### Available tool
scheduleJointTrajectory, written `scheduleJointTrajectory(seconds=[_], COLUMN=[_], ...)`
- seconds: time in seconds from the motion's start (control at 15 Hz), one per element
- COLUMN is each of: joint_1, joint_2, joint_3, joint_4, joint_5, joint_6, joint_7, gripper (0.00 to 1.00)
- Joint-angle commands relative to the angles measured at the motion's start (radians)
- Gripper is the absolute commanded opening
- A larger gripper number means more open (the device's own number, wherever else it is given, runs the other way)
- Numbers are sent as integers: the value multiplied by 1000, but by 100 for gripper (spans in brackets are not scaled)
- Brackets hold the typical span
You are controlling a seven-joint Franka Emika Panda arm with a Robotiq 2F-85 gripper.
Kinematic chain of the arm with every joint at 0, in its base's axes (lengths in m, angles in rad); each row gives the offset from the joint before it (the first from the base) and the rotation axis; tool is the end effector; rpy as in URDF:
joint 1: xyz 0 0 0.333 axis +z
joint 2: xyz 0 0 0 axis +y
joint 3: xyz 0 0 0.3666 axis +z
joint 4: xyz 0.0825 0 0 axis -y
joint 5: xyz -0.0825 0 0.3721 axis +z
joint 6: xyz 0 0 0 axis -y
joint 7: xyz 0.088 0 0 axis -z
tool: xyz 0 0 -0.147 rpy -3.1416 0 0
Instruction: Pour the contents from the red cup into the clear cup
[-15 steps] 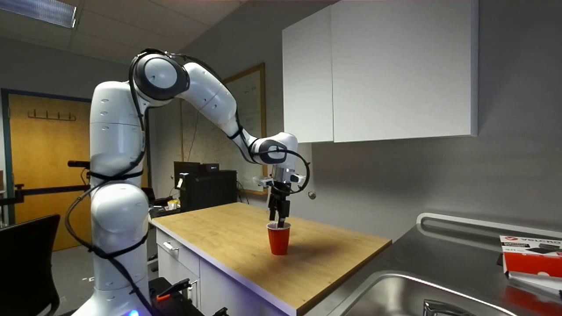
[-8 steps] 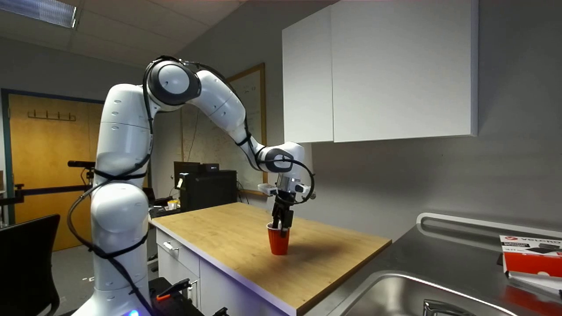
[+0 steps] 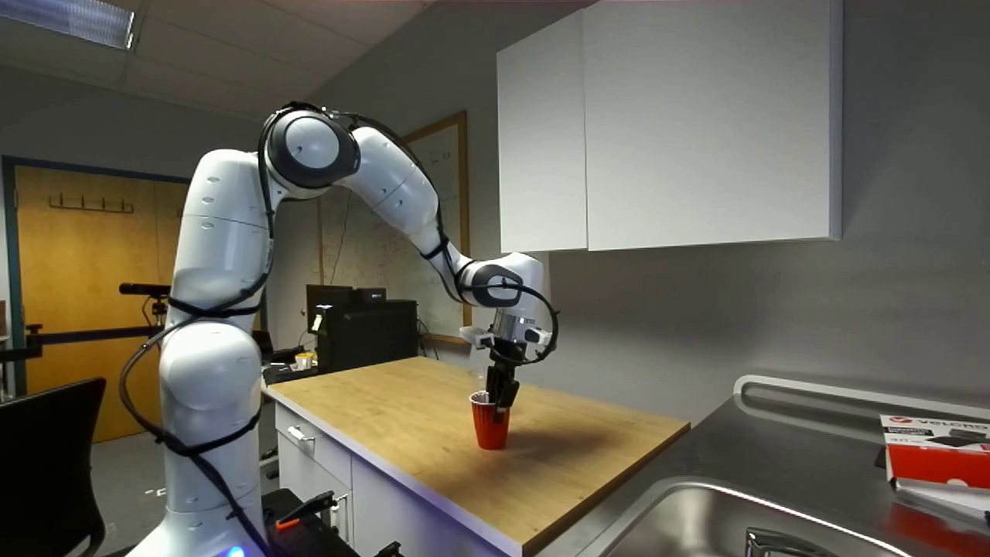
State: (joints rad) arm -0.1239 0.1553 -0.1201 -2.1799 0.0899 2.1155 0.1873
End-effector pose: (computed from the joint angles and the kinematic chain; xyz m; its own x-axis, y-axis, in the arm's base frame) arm 0.5045 -0.1176 0.3225 0.8619 -0.4557 -0.2223 -0.4684 -0.8835 -0.0051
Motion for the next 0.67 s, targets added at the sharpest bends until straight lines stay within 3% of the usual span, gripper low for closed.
scheduleJointTrajectory(seconds=[0.0, 0.07, 0.27, 0.6], joint_1=[-3, -2, -1, 20], joint_2=[-7, -16, -49, -141], joint_3=[-1, 0, 6, 20], joint_4=[26, 27, 35, 39], joint_5=[34, 40, 78, 104], joint_6=[-22, -23, -24, -23], joint_7=[-16, -17, -34, -16], gripper=[13, 6, 0, 5])
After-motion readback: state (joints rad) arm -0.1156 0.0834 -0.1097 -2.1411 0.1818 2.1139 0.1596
